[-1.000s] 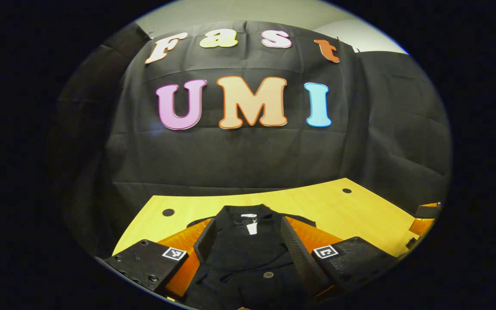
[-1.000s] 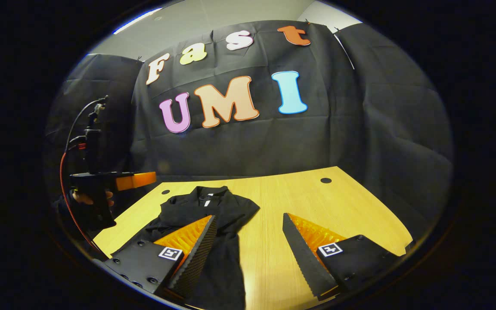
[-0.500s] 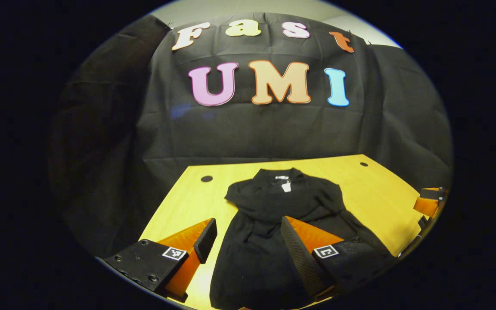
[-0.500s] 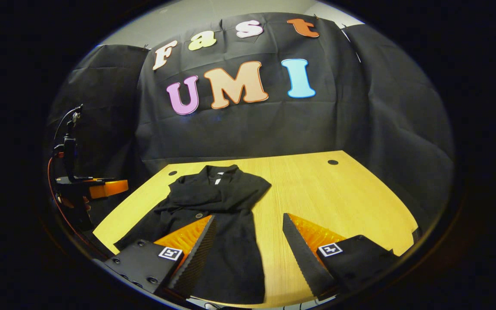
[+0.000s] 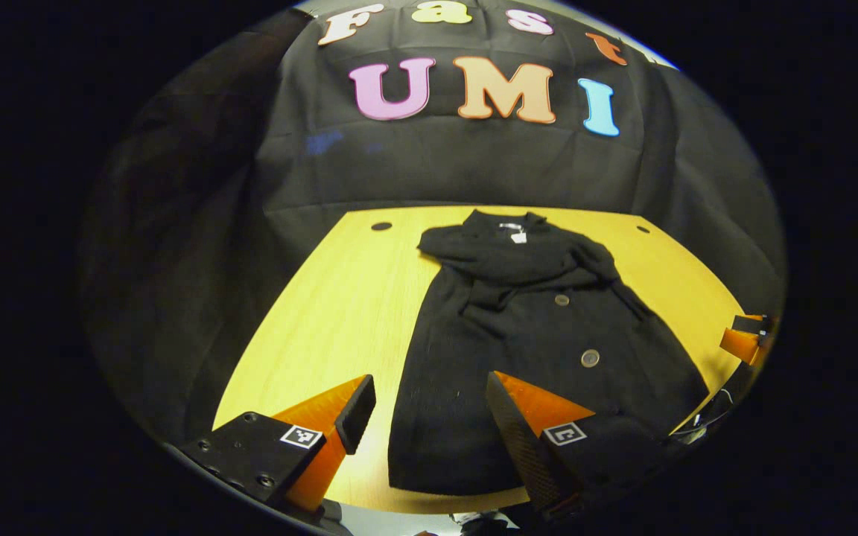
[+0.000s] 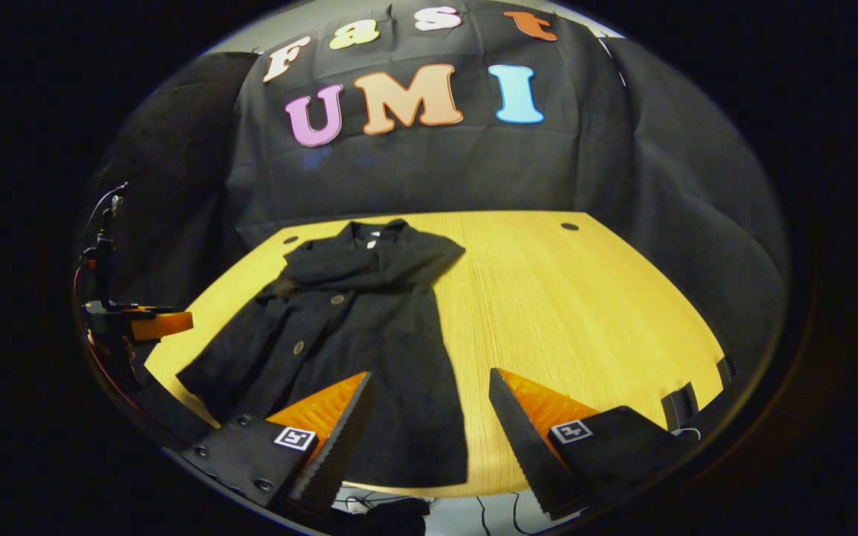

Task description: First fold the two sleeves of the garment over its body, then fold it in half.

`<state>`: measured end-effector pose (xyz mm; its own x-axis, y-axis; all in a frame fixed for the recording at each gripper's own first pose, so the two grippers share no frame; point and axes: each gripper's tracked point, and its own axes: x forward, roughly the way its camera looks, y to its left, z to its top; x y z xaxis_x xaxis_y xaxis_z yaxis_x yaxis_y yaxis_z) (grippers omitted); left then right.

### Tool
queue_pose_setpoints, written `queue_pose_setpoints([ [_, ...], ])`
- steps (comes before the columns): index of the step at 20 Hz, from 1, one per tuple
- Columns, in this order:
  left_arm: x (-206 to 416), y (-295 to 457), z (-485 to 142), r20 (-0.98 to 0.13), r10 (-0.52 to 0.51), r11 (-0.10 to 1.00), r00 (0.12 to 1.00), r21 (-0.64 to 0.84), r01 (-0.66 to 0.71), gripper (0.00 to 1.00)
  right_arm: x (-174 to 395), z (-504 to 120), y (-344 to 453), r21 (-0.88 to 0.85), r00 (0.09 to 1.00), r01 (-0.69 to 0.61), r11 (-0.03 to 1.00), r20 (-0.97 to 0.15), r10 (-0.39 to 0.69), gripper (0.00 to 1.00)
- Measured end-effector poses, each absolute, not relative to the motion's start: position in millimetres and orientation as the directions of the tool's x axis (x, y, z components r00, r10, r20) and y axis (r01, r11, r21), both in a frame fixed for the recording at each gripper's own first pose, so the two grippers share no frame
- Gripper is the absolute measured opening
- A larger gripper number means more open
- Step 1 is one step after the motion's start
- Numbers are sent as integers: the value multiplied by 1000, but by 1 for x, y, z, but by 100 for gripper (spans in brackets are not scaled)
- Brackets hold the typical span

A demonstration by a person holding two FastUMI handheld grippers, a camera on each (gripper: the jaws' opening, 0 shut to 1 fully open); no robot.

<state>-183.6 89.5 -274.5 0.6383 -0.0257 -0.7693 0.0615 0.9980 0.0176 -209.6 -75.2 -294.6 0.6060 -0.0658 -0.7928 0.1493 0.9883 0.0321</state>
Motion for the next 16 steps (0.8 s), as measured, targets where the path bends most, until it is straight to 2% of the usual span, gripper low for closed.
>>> queue_pose_setpoints([
  [2, -203, 94, -293, -811, -24, 998, 584, 12, 58, 92, -221, -308, -73, 23, 574, 154, 988, -816, -71, 94],
  [5, -222, 102, -312, -842, -15, 999, 539, 13, 48, 93, -233, -327, -69, 11, 527, 164, 986, -846, -78, 94],
  [6, -228, 104, -318, -850, -15, 999, 527, 10, 43, 90, -237, -334, -69, 11, 511, 171, 985, -856, -79, 98],
  [8, -237, 104, -330, -864, -14, 999, 504, 6, 38, 93, -243, -343, -65, 12, 485, 182, 983, -871, -79, 99],
  [10, -245, 105, -340, -876, -12, 999, 482, 6, 36, 93, -248, -353, -62, 0, 460, 179, 984, -884, -84, 95],
  [11, -244, 104, -340, -872, -18, 999, 489, -3, 32, 93, -250, -357, -60, -9, 446, 174, 985, -891, -87, 98],
  [12, -242, 104, -340, -867, -22, 999, 498, -4, 37, 95, -254, -361, -58, -15, 435, 169, 986, -896, -88, 94],
  [13, -245, 103, -342, -873, -28, 999, 487, -10, 39, 94, -256, -365, -56, -20, 421, 164, 986, -903, -88, 99],
  [14, -243, 102, -339, -866, -36, 999, 498, -13, 51, 96, -262, -368, -54, -26, 399, 155, 988, -913, -87, 99],
  [16, -243, 102, -343, -860, -51, 997, 508, -17, 70, 94, -259, -368, -54, -28, 404, 165, 986, -910, -93, 99],
])
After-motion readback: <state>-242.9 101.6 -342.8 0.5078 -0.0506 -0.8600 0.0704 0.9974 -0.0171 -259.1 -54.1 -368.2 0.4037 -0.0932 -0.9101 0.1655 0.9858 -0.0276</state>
